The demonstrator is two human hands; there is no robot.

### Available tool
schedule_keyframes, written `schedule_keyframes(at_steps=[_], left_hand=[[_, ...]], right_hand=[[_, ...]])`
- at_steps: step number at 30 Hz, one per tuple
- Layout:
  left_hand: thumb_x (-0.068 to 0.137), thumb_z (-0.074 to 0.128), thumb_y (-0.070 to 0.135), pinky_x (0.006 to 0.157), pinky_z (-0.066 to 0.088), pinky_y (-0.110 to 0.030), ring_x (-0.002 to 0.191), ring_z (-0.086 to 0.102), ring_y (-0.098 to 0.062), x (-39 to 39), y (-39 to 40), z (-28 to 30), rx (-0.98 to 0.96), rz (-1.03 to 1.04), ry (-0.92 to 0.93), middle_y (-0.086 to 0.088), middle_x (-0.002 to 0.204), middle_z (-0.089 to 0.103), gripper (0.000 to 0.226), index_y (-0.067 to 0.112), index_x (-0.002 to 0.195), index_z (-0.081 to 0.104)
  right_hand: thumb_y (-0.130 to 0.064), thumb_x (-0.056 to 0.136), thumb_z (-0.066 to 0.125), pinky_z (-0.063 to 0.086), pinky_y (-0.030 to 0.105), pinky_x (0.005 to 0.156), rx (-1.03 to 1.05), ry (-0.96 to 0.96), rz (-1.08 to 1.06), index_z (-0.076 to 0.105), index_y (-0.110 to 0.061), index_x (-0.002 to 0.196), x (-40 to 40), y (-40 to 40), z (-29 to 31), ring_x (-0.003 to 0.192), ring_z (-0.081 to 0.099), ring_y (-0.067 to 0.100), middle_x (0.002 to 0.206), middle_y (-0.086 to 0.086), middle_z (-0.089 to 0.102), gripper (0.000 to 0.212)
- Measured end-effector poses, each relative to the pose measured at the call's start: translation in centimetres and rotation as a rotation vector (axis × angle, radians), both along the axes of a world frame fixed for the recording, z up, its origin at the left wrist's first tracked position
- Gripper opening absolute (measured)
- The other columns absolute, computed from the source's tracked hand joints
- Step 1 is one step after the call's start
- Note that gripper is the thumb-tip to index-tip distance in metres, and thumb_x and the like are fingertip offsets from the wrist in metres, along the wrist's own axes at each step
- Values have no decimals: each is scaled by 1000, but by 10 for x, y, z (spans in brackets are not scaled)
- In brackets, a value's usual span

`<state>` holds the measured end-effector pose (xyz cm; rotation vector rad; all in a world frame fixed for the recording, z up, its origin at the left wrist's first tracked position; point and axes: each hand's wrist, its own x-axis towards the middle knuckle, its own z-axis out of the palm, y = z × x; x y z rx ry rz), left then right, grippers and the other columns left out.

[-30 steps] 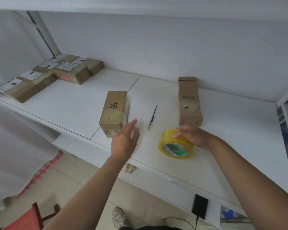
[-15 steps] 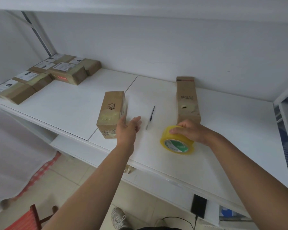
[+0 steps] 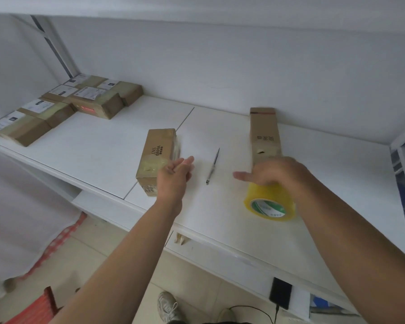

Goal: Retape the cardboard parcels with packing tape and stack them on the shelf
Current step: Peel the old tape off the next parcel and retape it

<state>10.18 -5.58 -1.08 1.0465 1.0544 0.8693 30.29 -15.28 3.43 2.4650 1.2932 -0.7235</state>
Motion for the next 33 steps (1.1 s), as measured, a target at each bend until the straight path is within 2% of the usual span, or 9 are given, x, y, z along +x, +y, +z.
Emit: schedule_keyframes(at_steps=[3,5,9,12,16,20,26,29,33], left_hand=[[90,74,28,68,50,-15,84,65,-8,-5,-2,3,15,29,51,1,91,72,24,12,107,71],[89,74,33,68,47,-20,77,62,-7,-8,-2,4,57,31,88,3,87,71,22,18,103,71],[90,73,32,80,51,-25,74,64,-1,-10,-1,4,136,34,82,10,78,72,23,19,108,68],[92,71,28,88,53,-30,81,68,-3,-8,-2,1,178,30,89,12,75,73,19,19,109,67],[92,70,20,85,54,-30,83,72,-9,-3,-2,-1,178,57,47,10,75,72,12,19,104,68],[92,69,12,74,53,-25,79,71,-12,3,-4,-1,135,96,-15,8,73,70,8,12,100,68],[97,63,19,79,53,-31,75,62,-3,6,-7,-6,164,116,33,11,90,66,10,25,91,67],[97,62,15,73,51,-27,65,55,-4,4,-2,-4,161,130,26,6,84,62,7,19,93,66],[98,57,5,69,53,-26,56,54,-4,2,-2,-1,189,72,65,15,56,49,7,9,97,63]], right_hand=[[-76,94,15,40,42,86,348,3,-50,53,-12,136,-17,50,10,121,55,35,134,17,57,85],[-63,100,22,41,40,86,428,25,-12,51,-13,138,-32,86,2,120,55,36,135,17,55,69],[-39,102,38,41,34,78,199,73,60,54,-15,131,-43,121,-45,103,63,33,131,14,58,41],[-17,96,50,42,36,75,92,87,93,56,-13,116,-40,121,-58,76,58,28,109,17,61,21],[-2,92,53,51,38,80,41,113,132,61,0,101,-32,119,-70,97,64,35,120,22,63,13],[0,88,50,53,36,75,86,155,100,56,-3,88,-23,114,-75,81,64,30,94,19,63,6],[-14,83,54,32,29,52,635,289,-49,49,-8,59,-11,102,-65,54,46,24,61,8,54,25],[-20,90,53,48,31,62,865,463,-129,68,-5,71,-6,94,-55,61,61,20,67,5,69,28],[-18,85,63,53,30,71,1137,659,-280,73,-30,85,8,88,-46,72,69,11,78,-6,74,15]])
